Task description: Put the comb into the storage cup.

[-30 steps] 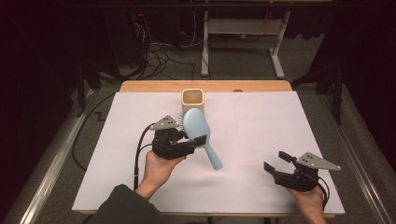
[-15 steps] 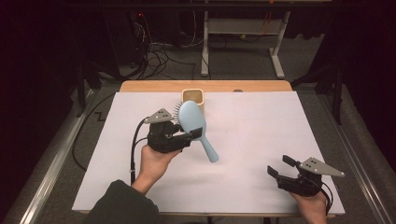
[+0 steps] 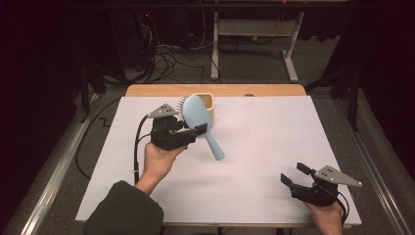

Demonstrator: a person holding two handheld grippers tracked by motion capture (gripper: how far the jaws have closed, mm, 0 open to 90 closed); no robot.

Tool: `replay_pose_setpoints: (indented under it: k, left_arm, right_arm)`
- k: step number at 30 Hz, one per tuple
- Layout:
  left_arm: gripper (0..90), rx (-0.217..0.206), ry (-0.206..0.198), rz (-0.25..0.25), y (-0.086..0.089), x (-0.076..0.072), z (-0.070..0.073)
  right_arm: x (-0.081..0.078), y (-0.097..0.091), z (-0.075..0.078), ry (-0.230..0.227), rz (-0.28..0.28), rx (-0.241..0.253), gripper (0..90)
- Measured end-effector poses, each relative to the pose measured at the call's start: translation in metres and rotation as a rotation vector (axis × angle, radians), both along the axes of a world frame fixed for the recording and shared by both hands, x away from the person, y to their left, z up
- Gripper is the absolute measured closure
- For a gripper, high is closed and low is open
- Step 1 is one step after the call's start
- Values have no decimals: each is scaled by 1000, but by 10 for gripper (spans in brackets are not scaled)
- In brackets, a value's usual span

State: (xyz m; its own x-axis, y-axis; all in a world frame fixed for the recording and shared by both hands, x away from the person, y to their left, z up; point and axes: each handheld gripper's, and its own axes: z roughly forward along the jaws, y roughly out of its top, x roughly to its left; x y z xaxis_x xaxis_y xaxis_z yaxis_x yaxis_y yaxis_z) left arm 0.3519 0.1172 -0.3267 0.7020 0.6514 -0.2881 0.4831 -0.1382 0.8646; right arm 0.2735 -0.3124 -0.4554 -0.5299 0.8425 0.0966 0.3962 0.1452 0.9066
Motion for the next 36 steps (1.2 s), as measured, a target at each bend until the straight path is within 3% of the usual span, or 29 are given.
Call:
replay_pose_setpoints:
  k: [11, 36]
  left_arm:
    - [533, 7, 8, 22, 2, 13, 2]
    - [532, 63, -41, 66, -5, 35, 29]
  right_arm:
    - [0, -3, -1, 13, -22, 2, 226]
    - [0, -3, -2, 22, -34, -8, 223]
